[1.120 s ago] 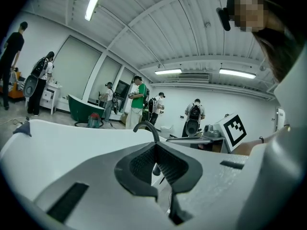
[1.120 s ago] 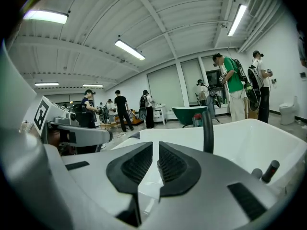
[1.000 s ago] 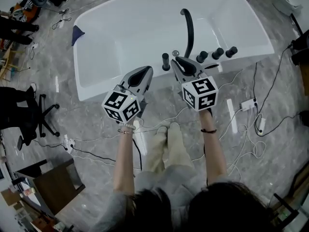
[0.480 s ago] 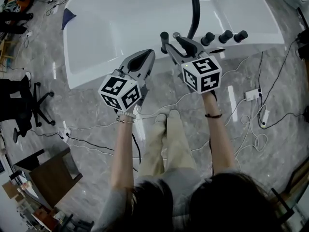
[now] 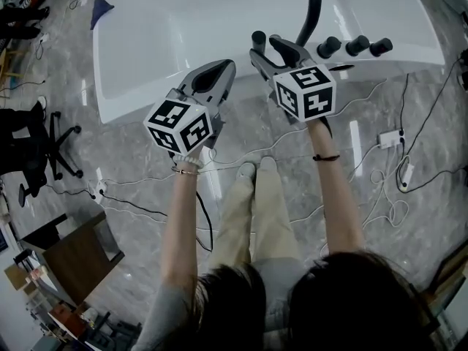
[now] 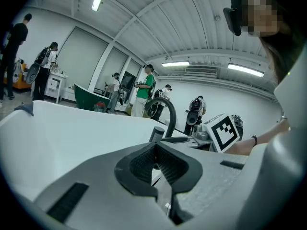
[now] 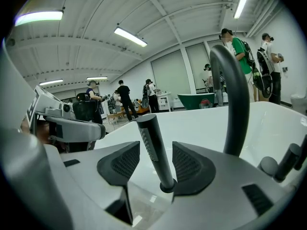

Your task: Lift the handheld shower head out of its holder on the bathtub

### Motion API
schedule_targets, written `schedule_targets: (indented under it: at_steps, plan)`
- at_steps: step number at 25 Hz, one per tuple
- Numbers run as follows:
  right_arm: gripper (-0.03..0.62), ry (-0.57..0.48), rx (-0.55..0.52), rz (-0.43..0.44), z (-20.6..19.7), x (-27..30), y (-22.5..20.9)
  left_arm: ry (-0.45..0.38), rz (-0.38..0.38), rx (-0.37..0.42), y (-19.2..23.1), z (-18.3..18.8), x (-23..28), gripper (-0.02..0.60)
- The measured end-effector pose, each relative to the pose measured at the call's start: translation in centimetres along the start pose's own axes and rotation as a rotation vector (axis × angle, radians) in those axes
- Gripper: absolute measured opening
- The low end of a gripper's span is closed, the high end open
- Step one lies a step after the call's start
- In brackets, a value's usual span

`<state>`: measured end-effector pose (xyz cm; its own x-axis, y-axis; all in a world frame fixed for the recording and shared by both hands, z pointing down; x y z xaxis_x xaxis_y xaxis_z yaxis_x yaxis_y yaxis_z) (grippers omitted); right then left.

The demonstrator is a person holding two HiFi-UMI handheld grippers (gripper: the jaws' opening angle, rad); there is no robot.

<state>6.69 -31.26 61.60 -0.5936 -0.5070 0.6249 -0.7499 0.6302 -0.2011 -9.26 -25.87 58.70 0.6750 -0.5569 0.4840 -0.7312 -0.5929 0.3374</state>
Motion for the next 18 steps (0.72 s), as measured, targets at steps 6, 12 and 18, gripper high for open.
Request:
schedule_targets:
  at_steps: [6,12,18]
  plan:
    - [0.187,0.015,0.011,-0.002,-0.2,2.0,-0.2,0.011,0.003,-0.017,1.3,-0.7,0.4,0.006]
    - [0.187,0.026,0.003,-0.029,-0.2,3.5,-0.1,0.013,0.005,-0.033,2.4,-1.0,0.8,0.006]
    - [0.187,0.019,0.012,-0.083,-0.9,4.5,-0.2,0.015,0.012,-0.043,3.3,-1.3,1.1,0.006]
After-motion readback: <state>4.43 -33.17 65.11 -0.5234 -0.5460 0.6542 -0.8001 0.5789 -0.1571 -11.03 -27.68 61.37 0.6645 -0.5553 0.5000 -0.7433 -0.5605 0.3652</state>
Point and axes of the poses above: the fingertips, and each gripper's own axes: x forward along the fingers, y to its left, z out of its top, the point moved 8 cm from there along -x, backward along the fingers, and after that the axes turned 15 degrees about y, right-handed, at the moved point
